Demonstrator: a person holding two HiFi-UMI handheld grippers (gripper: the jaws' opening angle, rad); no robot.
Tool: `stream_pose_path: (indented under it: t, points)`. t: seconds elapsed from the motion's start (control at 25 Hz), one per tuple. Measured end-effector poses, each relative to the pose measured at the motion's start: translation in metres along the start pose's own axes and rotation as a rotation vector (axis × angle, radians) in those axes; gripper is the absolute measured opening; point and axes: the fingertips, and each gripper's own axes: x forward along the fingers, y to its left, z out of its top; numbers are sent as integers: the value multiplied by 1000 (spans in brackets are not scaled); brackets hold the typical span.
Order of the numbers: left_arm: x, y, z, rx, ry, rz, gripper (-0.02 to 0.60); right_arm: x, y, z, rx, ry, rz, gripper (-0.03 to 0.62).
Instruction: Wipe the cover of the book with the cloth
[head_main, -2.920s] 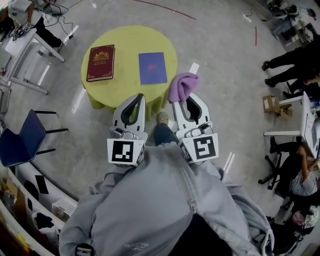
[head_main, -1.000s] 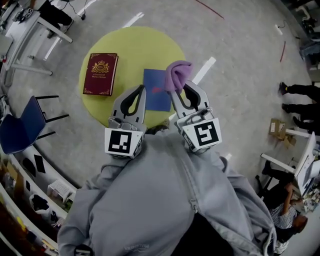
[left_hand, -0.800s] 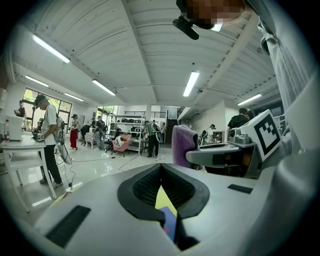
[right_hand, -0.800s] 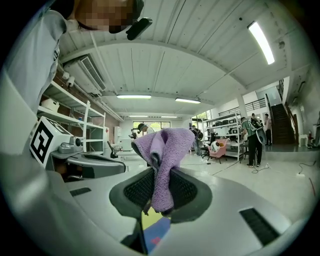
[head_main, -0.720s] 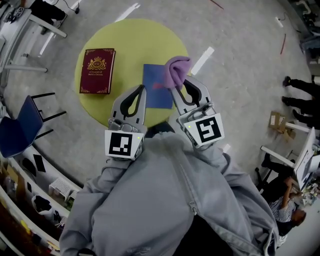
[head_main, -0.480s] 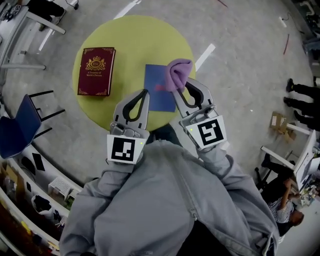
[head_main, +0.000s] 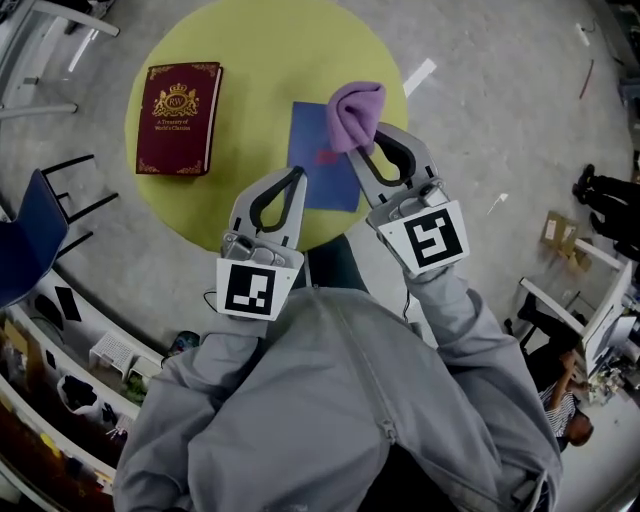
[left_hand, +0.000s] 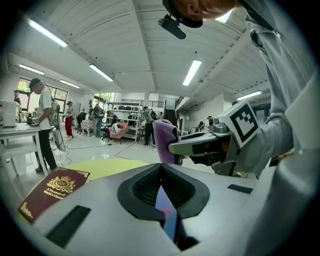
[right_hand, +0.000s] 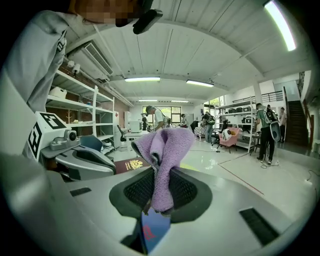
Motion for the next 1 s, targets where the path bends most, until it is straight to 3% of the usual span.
stream_pose_path:
  t: [0.4, 0.56, 1.0]
  points:
    - [15, 12, -54, 28, 93, -12, 17, 42, -10, -36, -55, 160, 108, 89]
    - [19, 18, -72, 1, 132, -8, 17, 58, -10, -50, -50, 256, 165, 89]
    - [17, 27, -130, -54, 292, -5, 17, 88, -4, -93, -233, 508, 310, 89]
